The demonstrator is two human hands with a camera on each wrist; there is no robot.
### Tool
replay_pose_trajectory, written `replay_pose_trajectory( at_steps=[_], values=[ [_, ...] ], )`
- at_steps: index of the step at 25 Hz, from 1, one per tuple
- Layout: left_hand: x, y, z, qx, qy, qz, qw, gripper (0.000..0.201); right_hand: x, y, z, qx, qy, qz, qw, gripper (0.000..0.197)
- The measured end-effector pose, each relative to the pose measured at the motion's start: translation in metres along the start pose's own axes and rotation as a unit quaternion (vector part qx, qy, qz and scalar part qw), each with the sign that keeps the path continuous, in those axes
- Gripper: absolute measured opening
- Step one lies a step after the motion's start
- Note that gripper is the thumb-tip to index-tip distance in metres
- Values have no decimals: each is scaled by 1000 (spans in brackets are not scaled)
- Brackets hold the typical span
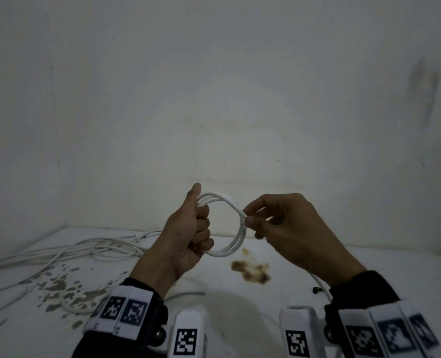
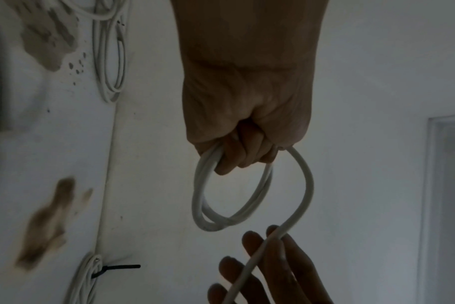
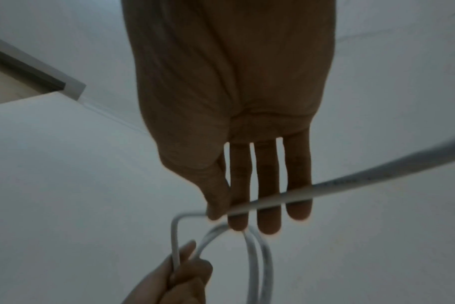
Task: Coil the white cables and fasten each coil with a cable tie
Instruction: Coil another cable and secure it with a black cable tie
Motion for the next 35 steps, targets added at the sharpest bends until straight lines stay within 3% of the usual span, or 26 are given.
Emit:
replay_pose_trajectory(
  at_steps=[3, 6, 9, 12, 14, 17, 20, 26, 27, 28, 31, 33, 35],
  values=[
    [-2, -3, -2, 17, -7, 29, 999, 58, -6, 3, -8, 19, -45, -152, 987, 6],
    [-5, -7, -1, 47, -20, 68, 996, 59, -11, 2, -17, -4, -42, -185, 982, 5],
    [-10, -10, 2, 66, -44, 90, 993, 56, -18, 1, -22, -76, 72, -124, 987, 15],
    [-12, -8, 2, 46, -48, 55, 996, 57, -21, -2, -14, -199, 220, 16, 955, 41],
    [-12, -7, 3, 24, -36, 21, 999, 56, -24, -4, -9, -199, 233, 68, 949, 42],
    [-10, -3, 5, 16, -23, -6, 1000, 54, -34, -5, -9, -197, 231, 54, 951, 22],
    [-3, 1, 4, 27, -11, -7, 1000, 55, -35, -5, -7, -259, 273, 82, 923, 25],
    [-2, 2, 2, 35, 18, 39, 998, 55, -32, -7, 6, -338, 447, 102, 822, 26],
    [-2, 2, 3, 32, 24, 42, 998, 55, -35, -8, 5, -334, 445, 98, 825, 27],
    [-2, 2, 3, 30, 28, 42, 998, 55, -37, -8, 2, -318, 410, 93, 850, 25],
    [2, 6, 3, 10, 23, 24, 999, 53, -40, -11, -7, -197, 210, 52, 956, 18],
    [4, 8, 3, -2, 16, 17, 1000, 49, -35, -12, -13, -153, 142, 6, 978, 15],
    [7, 9, 2, -8, 39, 7, 999, 49, -26, -9, -22, -175, 149, -19, 973, 19]
  ],
)
Point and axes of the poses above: each hand's wrist, its own y-axis towards the middle knuckle, its own x-axis out of the back of the hand, z = x × y, the point moved 2 cm from there along y, towards the middle knuckle, and after that the axes turned 7 degrees about -z, right-handed, at the moved point
